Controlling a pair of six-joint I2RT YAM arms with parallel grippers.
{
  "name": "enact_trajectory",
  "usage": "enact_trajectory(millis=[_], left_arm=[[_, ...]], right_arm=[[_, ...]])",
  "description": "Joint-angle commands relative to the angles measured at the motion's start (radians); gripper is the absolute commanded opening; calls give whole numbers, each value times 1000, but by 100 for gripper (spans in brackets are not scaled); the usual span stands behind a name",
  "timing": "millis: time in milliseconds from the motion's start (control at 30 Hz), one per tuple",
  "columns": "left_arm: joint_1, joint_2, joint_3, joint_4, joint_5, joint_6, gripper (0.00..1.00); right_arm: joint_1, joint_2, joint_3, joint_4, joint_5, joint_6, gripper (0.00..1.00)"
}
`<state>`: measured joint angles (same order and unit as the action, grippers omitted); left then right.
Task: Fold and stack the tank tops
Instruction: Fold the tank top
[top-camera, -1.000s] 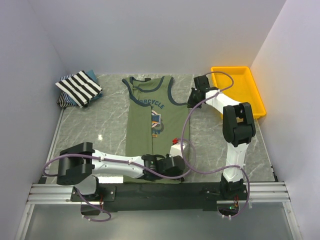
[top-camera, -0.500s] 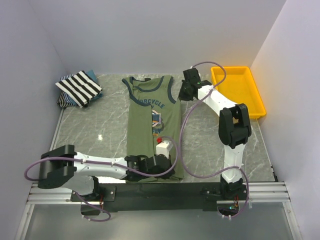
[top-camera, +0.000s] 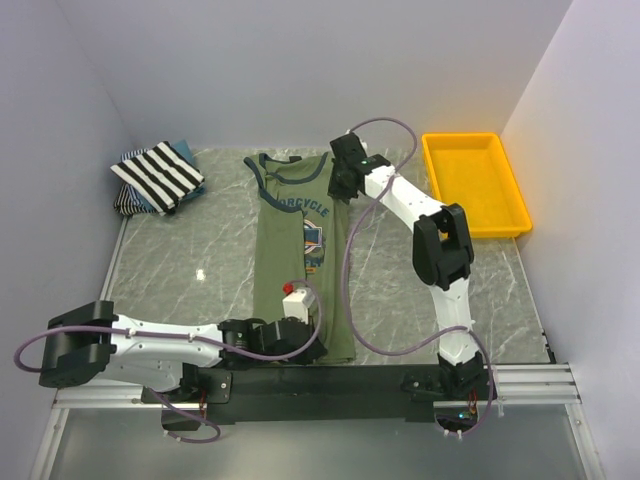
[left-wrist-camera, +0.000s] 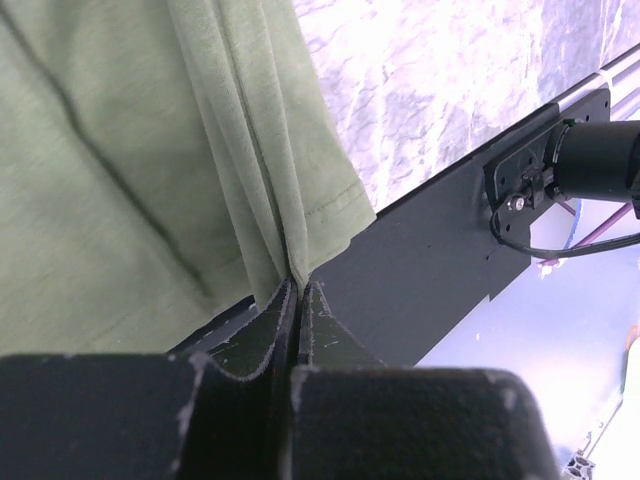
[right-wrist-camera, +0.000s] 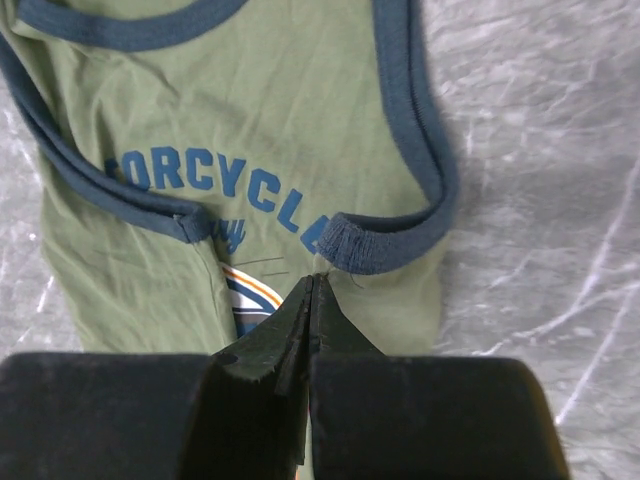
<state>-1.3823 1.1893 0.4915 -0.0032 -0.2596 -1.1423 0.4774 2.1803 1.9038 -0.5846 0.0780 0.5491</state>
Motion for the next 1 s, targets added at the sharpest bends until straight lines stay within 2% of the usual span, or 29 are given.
enact_trajectory(millis=[0,567,967], left_arm=[[-3,-43,-31,19,23,-40,1],[-1,-86,-99,6,45,-60,1],[-4,-123,-143,-23,54,-96,1]], right_arm=[[10,35,95,-3,46,15,0],[102,194,296,-24,60,25,0],[132,230,307,11,65,22,0]])
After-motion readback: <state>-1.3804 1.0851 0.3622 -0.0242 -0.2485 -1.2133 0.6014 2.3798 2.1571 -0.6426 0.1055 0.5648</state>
